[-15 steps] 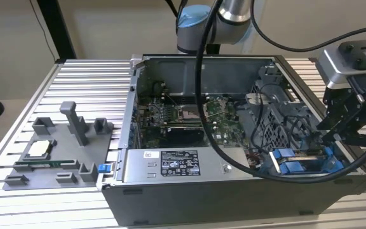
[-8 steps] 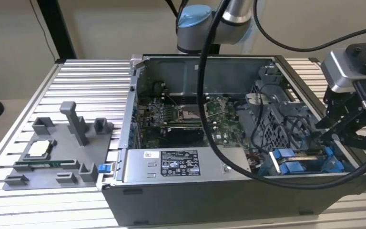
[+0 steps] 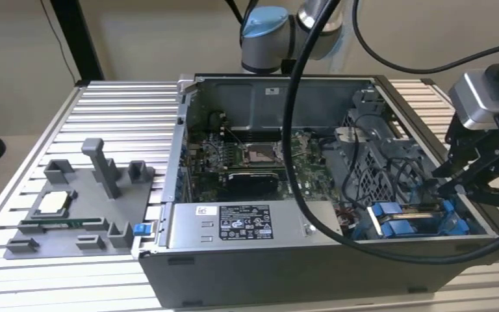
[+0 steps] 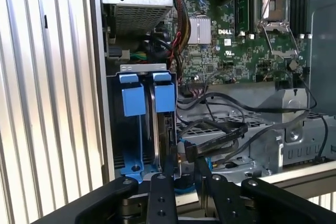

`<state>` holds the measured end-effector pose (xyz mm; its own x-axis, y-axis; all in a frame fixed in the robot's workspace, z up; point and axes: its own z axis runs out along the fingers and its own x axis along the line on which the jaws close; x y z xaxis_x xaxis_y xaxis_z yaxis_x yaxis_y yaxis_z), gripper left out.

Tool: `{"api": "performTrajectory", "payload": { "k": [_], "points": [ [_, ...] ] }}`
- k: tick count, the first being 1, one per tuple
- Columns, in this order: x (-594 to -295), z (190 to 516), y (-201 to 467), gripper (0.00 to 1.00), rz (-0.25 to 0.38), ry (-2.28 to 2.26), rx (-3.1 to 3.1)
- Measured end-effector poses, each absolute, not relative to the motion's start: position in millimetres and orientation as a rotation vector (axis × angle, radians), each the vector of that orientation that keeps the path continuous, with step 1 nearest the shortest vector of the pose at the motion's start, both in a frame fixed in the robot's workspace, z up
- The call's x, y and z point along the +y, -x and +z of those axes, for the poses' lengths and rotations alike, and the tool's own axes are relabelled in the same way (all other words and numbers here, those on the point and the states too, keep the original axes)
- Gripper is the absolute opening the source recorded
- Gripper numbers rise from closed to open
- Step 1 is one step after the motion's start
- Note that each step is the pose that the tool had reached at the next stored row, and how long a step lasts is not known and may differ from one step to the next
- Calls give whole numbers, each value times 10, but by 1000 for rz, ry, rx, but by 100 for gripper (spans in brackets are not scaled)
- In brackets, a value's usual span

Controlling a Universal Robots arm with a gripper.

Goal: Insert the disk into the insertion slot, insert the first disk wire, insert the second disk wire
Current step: 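Insert the second disk wire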

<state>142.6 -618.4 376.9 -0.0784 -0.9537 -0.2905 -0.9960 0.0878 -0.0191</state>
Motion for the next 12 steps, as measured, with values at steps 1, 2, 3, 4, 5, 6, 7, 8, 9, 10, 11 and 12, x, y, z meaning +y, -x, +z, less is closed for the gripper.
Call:
{"api": "performTrajectory", "payload": {
  "k": [1,2,3,4,5,6,7,8,9,10,11,12],
  "points": [
    [-6184,3768,-1426,100,281,1961,2137],
    [-6184,3768,-1426,100,292,1960,2139],
    [-6184,3766,-1426,100,299,1960,2141],
    [-6184,3762,-1425,100,302,1960,2141],
    [-6184,3755,-1425,100,304,1960,2140],
    [-6184,3748,-1424,100,305,1961,2140],
    [-6184,3741,-1424,100,306,1961,2139],
    [-6184,3734,-1423,100,306,1961,2139],
    [-6184,3728,-1420,100,307,1961,2139],
    [-6182,3726,-1418,100,307,1960,2139],
    [-6182,3725,-1415,100,307,1960,2139],
    [-6180,3724,-1414,0,308,1960,2139]
  ]
}}
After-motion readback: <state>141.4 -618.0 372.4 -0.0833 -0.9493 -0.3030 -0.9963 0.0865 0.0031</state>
